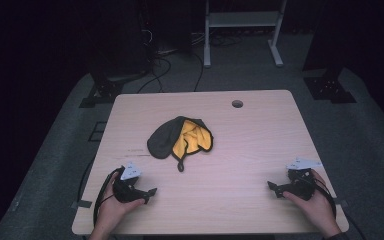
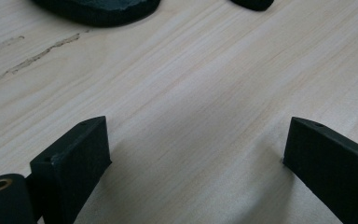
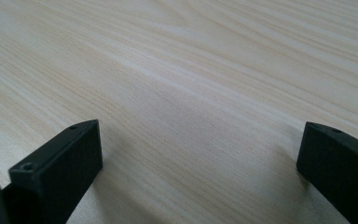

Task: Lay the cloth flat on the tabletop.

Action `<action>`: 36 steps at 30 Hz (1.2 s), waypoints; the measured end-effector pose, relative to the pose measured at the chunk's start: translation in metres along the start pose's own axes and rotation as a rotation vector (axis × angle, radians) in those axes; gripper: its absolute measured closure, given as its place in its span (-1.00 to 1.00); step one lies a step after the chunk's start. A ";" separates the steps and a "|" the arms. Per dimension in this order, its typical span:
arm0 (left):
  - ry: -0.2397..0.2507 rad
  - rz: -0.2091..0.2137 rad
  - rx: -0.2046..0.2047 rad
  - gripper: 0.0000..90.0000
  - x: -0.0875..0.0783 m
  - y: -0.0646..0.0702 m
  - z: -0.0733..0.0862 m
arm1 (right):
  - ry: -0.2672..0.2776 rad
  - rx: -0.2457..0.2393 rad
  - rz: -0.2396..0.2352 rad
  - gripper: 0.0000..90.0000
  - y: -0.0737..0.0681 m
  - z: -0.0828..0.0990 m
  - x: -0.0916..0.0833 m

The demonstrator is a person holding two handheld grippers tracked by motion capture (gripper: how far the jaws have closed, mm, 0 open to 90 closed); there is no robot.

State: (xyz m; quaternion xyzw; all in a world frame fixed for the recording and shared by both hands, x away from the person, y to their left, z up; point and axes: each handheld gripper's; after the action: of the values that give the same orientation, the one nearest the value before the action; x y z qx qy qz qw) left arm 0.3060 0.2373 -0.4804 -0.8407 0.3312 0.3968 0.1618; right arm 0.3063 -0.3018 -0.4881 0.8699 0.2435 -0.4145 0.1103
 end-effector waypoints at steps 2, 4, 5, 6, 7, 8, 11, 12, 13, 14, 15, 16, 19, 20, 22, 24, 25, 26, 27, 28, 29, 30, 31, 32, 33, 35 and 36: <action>0.003 0.010 0.002 -0.82 -0.001 0.000 -0.001 | 0.000 -0.001 0.000 -1.00 0.000 0.000 0.000; 0.010 0.016 0.000 -0.77 -0.002 0.000 -0.004 | 0.000 0.000 0.000 -1.00 0.000 0.000 0.000; 0.012 0.016 0.000 -0.76 -0.003 0.000 -0.005 | 0.000 0.001 0.000 -1.00 0.000 0.000 0.000; 0.020 0.017 -0.002 -0.74 -0.004 -0.001 -0.006 | 0.000 -0.001 0.000 -1.00 0.000 0.000 0.000; 0.024 0.014 -0.004 -0.73 -0.005 -0.003 -0.007 | 0.000 0.000 0.000 -1.00 0.000 0.000 0.000; 0.030 0.009 -0.008 -0.73 -0.006 -0.004 -0.009 | 0.000 -0.001 0.000 -1.00 0.000 0.000 0.000; 0.045 -0.001 -0.013 -0.71 -0.008 -0.007 -0.014 | 0.000 -0.001 0.000 -1.00 0.000 0.000 0.000; 0.049 -0.006 -0.019 -0.71 -0.008 -0.009 -0.018 | 0.000 0.001 0.000 -1.00 0.000 0.000 0.000; 0.050 -0.007 -0.020 -0.71 -0.009 -0.011 -0.022 | 0.000 0.001 0.000 -1.00 0.000 0.000 0.000; 0.063 -0.015 -0.023 -0.72 -0.009 -0.014 -0.030 | 0.000 0.001 0.000 -1.00 0.000 0.000 0.000; 0.063 -0.015 -0.023 -0.73 -0.009 -0.014 -0.030 | 0.000 0.001 0.000 -1.00 0.000 0.000 0.000; 0.066 -0.016 -0.023 -0.73 -0.009 -0.015 -0.034 | 0.000 0.001 0.000 -1.00 0.000 0.000 0.000; 0.069 -0.027 -0.014 -0.76 -0.006 -0.017 -0.045 | 0.000 0.001 0.000 -1.00 0.000 0.000 0.000; 0.065 -0.030 -0.008 -0.76 -0.004 -0.019 -0.053 | 0.000 -0.001 0.000 -1.00 0.000 0.000 0.000; 0.064 -0.033 -0.006 -0.76 -0.003 -0.019 -0.057 | 0.000 0.000 0.000 -1.00 0.000 0.000 0.000; 0.068 -0.032 -0.006 -0.76 -0.001 -0.022 -0.064 | 0.000 -0.003 -0.001 -1.00 0.000 0.000 0.000; 0.072 -0.036 -0.008 -0.76 0.000 -0.023 -0.068 | 0.000 -0.003 -0.001 -1.00 0.000 0.000 0.000; 0.076 -0.036 -0.005 -0.76 0.001 -0.024 -0.072 | 0.000 -0.003 -0.002 -1.00 0.000 0.000 0.000; 0.082 -0.028 -0.003 -0.76 0.004 -0.027 -0.081 | 0.001 -0.006 -0.001 -1.00 0.001 0.000 0.000; 0.082 -0.028 -0.003 -0.76 0.004 -0.027 -0.081 | 0.001 -0.006 -0.001 -1.00 0.001 0.000 0.000; 0.082 -0.031 0.000 -0.76 0.006 -0.028 -0.085 | 0.000 -0.005 -0.002 -1.00 0.000 0.000 0.000; 0.083 -0.034 0.002 -0.76 0.009 -0.030 -0.090 | 0.000 -0.006 -0.003 -1.00 0.000 -0.001 0.001; 0.082 -0.027 -0.003 -0.76 0.011 -0.032 -0.094 | 0.000 -0.006 -0.004 -1.00 0.000 -0.001 0.001; 0.085 -0.025 -0.011 -0.76 0.014 -0.035 -0.098 | 0.000 -0.006 -0.004 -1.00 0.000 -0.001 0.001; 0.089 -0.023 -0.019 -0.75 0.020 -0.039 -0.104 | 0.000 -0.008 -0.004 -1.00 0.001 -0.001 0.001; 0.088 -0.022 -0.021 -0.75 0.023 -0.042 -0.108 | 0.000 -0.008 -0.004 -1.00 0.001 -0.001 0.001; 0.094 -0.022 -0.023 -0.75 0.027 -0.044 -0.112 | 0.000 -0.008 -0.005 -1.00 0.001 -0.001 0.001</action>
State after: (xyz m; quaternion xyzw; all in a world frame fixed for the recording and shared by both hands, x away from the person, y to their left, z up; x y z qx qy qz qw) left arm 0.4115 0.1977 -0.4299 -0.8638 0.3245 0.3588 0.1408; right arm 0.3077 -0.3016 -0.4882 0.8689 0.2472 -0.4138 0.1126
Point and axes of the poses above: each handheld gripper's, and its own axes: x roughly forward along the jaws, z roughly out of its underside, y roughly to its right, and after that the axes turned 6 degrees about -y, right-handed
